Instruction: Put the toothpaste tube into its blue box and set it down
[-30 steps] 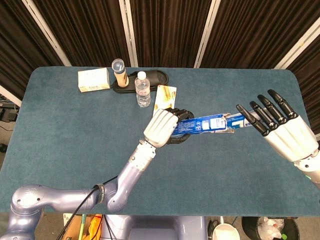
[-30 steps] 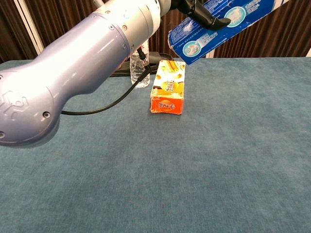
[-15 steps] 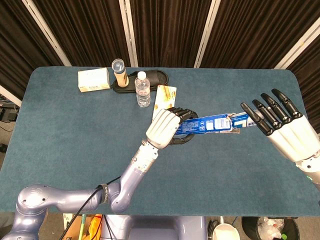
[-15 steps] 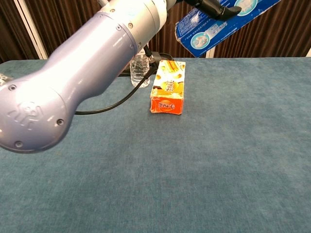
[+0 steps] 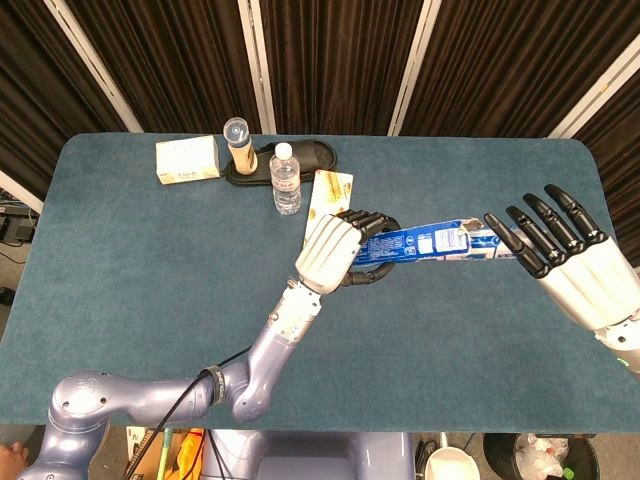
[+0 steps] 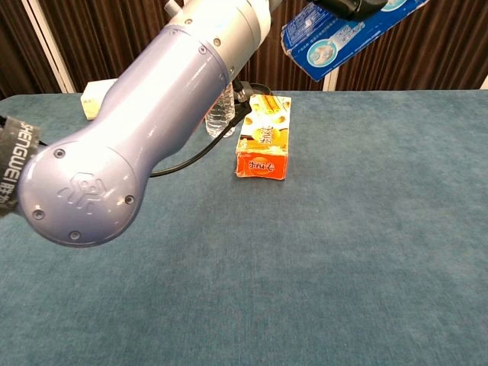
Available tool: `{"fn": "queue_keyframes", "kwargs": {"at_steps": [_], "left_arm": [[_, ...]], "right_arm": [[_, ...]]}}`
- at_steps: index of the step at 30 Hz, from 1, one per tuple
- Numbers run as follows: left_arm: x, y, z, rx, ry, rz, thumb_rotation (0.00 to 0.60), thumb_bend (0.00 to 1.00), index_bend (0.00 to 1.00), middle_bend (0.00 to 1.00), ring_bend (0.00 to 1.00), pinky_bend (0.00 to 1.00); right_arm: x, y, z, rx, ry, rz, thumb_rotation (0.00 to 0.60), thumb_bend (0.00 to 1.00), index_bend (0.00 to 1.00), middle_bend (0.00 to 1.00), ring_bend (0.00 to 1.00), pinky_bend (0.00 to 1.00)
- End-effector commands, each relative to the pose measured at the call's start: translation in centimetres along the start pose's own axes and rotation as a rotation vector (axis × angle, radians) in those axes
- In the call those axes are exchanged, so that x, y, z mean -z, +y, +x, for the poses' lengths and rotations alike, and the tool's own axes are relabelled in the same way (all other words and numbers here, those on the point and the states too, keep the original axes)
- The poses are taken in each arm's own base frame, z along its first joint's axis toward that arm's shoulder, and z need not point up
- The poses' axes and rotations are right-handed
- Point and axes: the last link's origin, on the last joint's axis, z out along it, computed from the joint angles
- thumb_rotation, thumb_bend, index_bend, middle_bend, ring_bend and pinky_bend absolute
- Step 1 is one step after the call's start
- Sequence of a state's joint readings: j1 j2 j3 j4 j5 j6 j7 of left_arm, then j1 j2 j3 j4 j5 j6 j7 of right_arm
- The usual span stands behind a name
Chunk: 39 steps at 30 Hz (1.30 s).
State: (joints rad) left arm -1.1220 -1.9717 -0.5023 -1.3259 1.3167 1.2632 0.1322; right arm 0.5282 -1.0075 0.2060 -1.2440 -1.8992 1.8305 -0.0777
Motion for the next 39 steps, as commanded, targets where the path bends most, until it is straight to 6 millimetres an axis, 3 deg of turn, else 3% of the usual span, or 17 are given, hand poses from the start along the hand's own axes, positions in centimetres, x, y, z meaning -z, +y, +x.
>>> {"fn": "queue_keyframes", "kwargs": {"at_steps": [1,16,39], "left_arm": [[-0.1,0.2,-0.1,0.007,0.006,-0.005,0.600,0.38,0.37,0.52,0.49,0.54],[-0.8,1.0,-1.1,0.036,0.008,-0.020,0.600,0.38,0.37,0.52,0.49,0.54],[-1.4,1.7,-0.8,0.200,0.149,-0.061,0.600,0.42,0.35,0.50,0.48,0.54]], "right_arm": [[0.0,0.0,0.0,-0.006,0.003,-0.006,0.600,0.39,0.00,0.40,0.30,0.29],[0.0,-0.1,0.4,-0.040,0.015,-0.015,0.600,0.39,0.00,0.40,0.30,0.29],[2.3,0.8,0.3,-0.051,-0.017,-0.066,0.600,0.39,0.00,0.40,0.30,0.29]]}}
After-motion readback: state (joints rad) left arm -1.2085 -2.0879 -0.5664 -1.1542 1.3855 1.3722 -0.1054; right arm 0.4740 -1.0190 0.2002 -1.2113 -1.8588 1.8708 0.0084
